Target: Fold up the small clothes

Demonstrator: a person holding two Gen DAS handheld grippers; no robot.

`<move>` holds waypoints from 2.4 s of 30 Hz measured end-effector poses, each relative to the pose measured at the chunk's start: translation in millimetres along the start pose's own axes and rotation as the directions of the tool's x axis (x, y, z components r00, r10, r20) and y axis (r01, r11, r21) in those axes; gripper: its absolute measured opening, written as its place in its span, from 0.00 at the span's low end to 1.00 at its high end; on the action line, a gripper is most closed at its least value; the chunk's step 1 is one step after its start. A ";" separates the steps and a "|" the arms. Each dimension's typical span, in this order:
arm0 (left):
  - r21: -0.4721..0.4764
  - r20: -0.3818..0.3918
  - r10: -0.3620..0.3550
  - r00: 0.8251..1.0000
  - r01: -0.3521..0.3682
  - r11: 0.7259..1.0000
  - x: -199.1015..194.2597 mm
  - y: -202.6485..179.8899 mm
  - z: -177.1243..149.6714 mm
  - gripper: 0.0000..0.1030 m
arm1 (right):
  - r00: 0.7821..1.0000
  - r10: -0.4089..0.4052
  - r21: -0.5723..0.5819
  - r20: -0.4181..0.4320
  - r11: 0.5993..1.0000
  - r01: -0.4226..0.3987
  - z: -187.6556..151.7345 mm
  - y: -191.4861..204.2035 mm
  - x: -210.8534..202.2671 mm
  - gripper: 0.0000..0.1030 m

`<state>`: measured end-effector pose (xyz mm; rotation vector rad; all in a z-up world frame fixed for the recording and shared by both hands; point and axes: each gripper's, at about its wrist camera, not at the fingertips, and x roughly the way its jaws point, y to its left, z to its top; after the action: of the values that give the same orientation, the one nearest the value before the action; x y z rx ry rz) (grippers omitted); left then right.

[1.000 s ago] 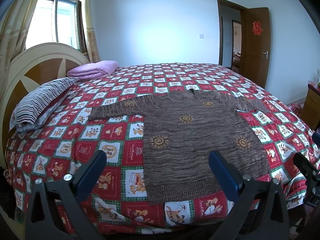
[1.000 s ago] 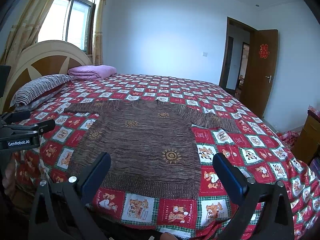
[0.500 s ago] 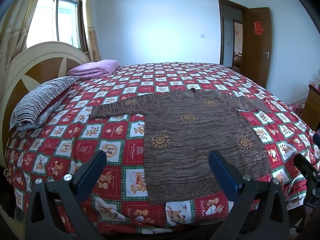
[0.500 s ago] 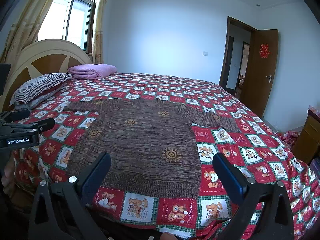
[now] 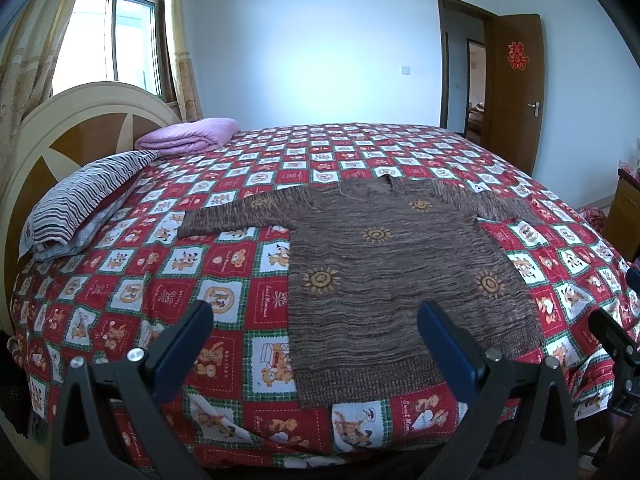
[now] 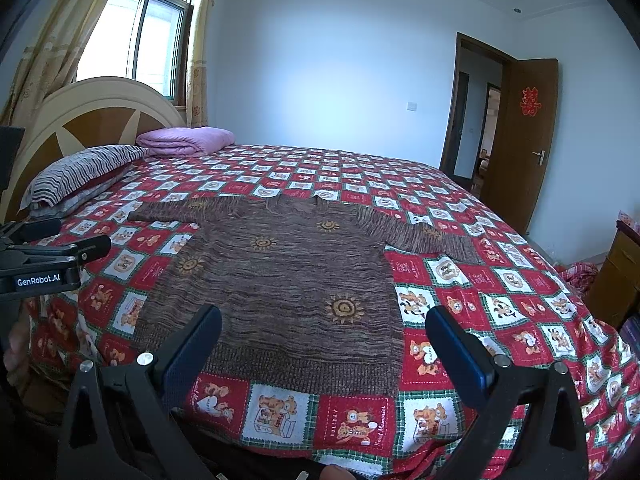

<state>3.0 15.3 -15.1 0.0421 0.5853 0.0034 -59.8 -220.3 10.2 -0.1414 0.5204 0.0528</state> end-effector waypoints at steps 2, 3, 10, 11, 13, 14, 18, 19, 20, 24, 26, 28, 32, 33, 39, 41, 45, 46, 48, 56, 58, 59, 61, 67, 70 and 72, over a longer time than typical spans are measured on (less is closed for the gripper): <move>0.001 -0.002 0.001 1.000 -0.001 1.000 0.0 -0.2 0.7 1.00 | 1.000 0.001 0.001 -0.001 1.000 -0.001 0.1 0.1 0.2 0.99; 0.000 -0.003 -0.001 1.000 0.001 1.000 0.2 0.2 0.2 1.00 | 1.000 0.003 0.000 -0.002 1.000 -0.003 -0.4 0.9 1.0 0.99; -0.001 -0.024 -0.005 1.000 0.005 1.000 6.0 -1.1 -2.2 1.00 | 1.000 0.010 -0.003 -0.012 1.000 -0.010 -3.2 2.9 4.4 0.99; -0.001 -0.026 -0.004 1.000 0.004 1.000 6.1 -1.0 -3.3 1.00 | 1.000 0.010 -0.005 -0.012 1.000 -0.010 -3.1 3.3 4.5 0.99; -0.002 -0.030 -0.005 1.000 0.005 1.000 6.5 -1.8 -2.4 1.00 | 1.000 0.011 -0.006 -0.014 1.000 -0.011 -2.9 3.0 4.6 0.99; -0.003 -0.030 -0.005 1.000 0.005 1.000 6.4 -1.9 -2.9 1.00 | 1.000 0.011 -0.006 -0.014 1.000 -0.011 -3.0 3.1 4.6 0.99; -0.002 -0.036 -0.004 0.999 0.004 1.000 7.7 -3.2 -0.1 1.00 | 1.000 0.012 -0.007 -0.013 1.000 -0.012 -3.2 3.0 4.8 0.99; -0.003 -0.038 -0.005 0.999 0.005 1.000 8.4 -3.7 0.7 1.00 | 1.000 0.019 -0.007 -0.012 1.000 -0.019 -3.4 3.0 4.9 0.99; -0.002 -0.041 -0.004 0.999 0.004 1.000 9.5 -4.1 1.0 1.00 | 1.000 0.026 -0.008 -0.011 1.000 -0.027 -3.4 3.2 5.1 0.99; -0.002 -0.055 -0.004 0.998 0.004 1.000 17.0 -3.8 1.4 1.00 | 0.996 0.087 -0.016 -0.009 0.996 -0.087 -6.0 -0.5 10.3 0.99; 0.000 -0.064 -0.006 0.998 0.006 1.000 23.7 -3.0 2.0 1.00 | 0.994 0.112 -0.021 -0.019 0.993 -0.112 -7.1 -2.6 15.3 0.99; 0.008 -0.074 -0.009 0.997 0.010 1.000 32.8 -2.8 3.2 1.00 | 0.992 0.124 -0.031 -0.033 0.992 -0.125 -8.4 -4.6 22.8 0.99; 0.020 -0.101 -0.011 0.995 0.013 1.000 57.0 -3.5 12.3 1.00 | 0.989 0.125 -0.033 -0.081 0.991 -0.128 -7.9 -13.7 49.4 0.99; 0.023 -0.105 -0.011 0.994 0.013 1.000 63.6 -4.2 16.1 1.00 | 0.989 0.119 -0.026 -0.092 0.992 -0.122 -6.6 -18.5 57.6 0.99; 0.038 -0.126 0.024 0.992 -0.020 0.999 111.4 -5.1 41.8 1.00 | 0.980 0.097 0.087 -0.175 0.993 -0.082 7.0 -67.3 114.0 0.73; 0.045 -0.121 0.042 0.992 -0.037 0.998 127.1 -4.8 48.3 1.00 | 0.977 0.100 0.143 -0.190 0.987 -0.073 11.1 -87.9 132.9 0.66; 0.053 -0.123 0.074 0.990 -0.068 0.996 164.2 -3.6 60.5 1.00 | 0.968 0.097 0.271 -0.230 0.962 -0.032 17.9 -135.8 174.2 0.56; 0.053 -0.129 0.078 0.989 -0.072 0.996 175.5 -3.9 63.3 1.00 | 0.966 0.094 0.300 -0.241 0.954 -0.018 18.9 -147.8 184.3 0.56; 0.046 -0.144 0.080 0.986 -0.074 0.996 197.3 -3.7 66.5 1.00 | 0.961 0.077 0.334 -0.266 0.942 0.017 21.4 -171.2 205.9 0.53; 0.049 -0.219 0.117 0.969 -0.109 0.993 271.3 -2.9 79.1 1.00 | 0.942 0.018 0.470 -0.335 0.870 0.150 27.1 -273.2 285.5 0.40; 0.059 -0.222 0.132 0.966 -0.122 0.991 286.2 -5.2 85.3 1.00 | 0.939 -0.005 0.492 -0.344 0.851 0.185 31.6 -296.7 305.3 0.37; 0.060 -0.227 0.134 0.965 -0.123 0.991 293.0 -5.8 88.5 1.00 | 0.938 -0.017 0.499 -0.347 0.843 0.200 34.2 -307.0 315.1 0.37; 0.058 -0.238 0.138 0.962 -0.128 0.990 306.5 -5.3 94.0 1.00 | 0.937 -0.032 0.515 -0.347 0.829 0.219 39.4 -327.6 336.1 0.36; 0.045 -0.300 0.150 0.942 -0.143 0.989 346.7 -1.8 97.1 1.00 | 0.926 -0.057 0.486 -0.372 0.838 0.247 53.1 -356.6 392.2 0.33; 0.039 -0.341 0.151 0.928 -0.146 0.989 361.1 -0.3 92.3 1.00 | 0.914 -0.031 0.500 -0.405 0.829 0.250 49.3 -367.7 417.1 0.33; 0.030 -0.364 0.137 0.921 -0.136 0.990 366.7 -0.8 89.1 1.00 | 0.909 -0.021 0.506 -0.416 0.825 0.251 44.8 -371.4 426.1 0.32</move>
<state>357.8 16.6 -143.4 0.0877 0.9558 0.1487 363.5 -574.8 -119.0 0.3906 0.9107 -0.2787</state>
